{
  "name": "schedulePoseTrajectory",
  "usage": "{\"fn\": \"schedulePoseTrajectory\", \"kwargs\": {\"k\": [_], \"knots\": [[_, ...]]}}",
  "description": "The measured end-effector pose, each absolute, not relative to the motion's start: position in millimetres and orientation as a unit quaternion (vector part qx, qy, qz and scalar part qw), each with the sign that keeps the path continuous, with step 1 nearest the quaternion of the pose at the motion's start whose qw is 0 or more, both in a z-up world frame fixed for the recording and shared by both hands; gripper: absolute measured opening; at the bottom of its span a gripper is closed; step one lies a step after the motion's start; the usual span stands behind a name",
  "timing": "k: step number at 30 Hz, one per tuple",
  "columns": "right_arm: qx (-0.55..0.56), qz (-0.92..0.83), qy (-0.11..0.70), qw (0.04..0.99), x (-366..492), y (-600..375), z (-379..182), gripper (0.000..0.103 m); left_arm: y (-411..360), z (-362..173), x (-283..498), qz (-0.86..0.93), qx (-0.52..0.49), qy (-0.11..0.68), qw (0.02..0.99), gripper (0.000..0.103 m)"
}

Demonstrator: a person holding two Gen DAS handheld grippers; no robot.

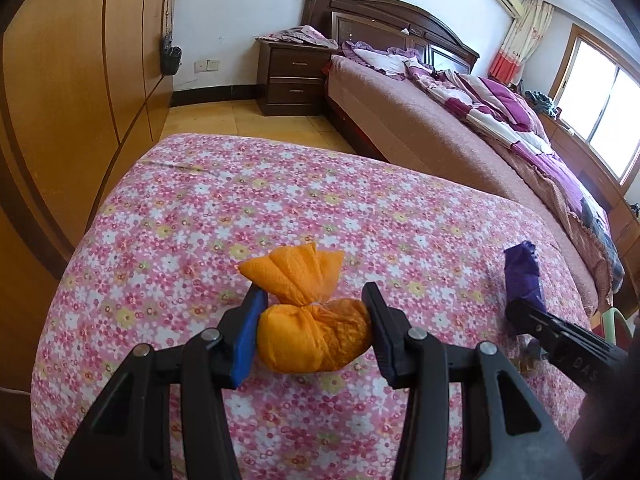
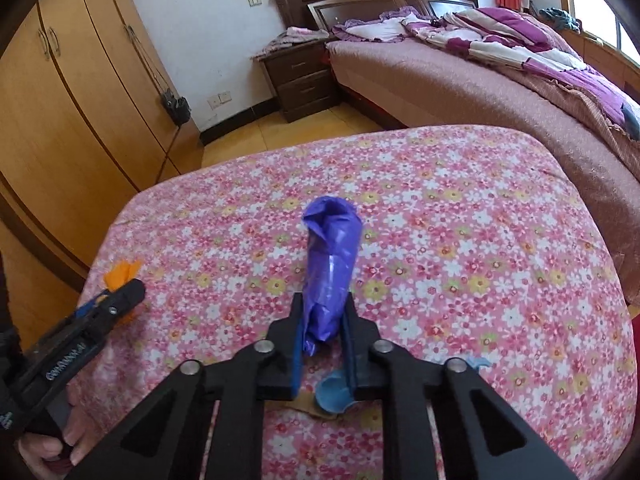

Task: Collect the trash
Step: 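Grasp the orange cloth bundle with the left tool while the right tool grasps the purple bag, then carry the orange bundle and purple bag over the red bucket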

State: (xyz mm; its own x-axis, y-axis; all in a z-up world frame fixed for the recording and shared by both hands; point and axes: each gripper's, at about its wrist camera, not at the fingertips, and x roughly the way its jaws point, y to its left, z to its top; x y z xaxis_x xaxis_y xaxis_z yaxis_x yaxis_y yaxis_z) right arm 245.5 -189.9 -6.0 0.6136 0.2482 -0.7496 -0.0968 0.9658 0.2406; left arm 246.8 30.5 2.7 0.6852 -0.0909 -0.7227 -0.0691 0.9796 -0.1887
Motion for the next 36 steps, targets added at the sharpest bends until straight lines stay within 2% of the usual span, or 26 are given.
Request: {"fn": "schedulePoseTrajectory", "kwargs": {"k": [16,36], "knots": [[0.14,0.134,0.348,0.917,170.6,-222.8,54.0,0.016,19.1,25.0,230.7,-0.025,-0.096,0.373,0.922,0.049],[0.196,0.073,0.303,0.93,63.5,-316.8,81.1,0.016,-71.2,78.6,139.2,-0.149,-0.093,0.343,0.923,0.049]]}}
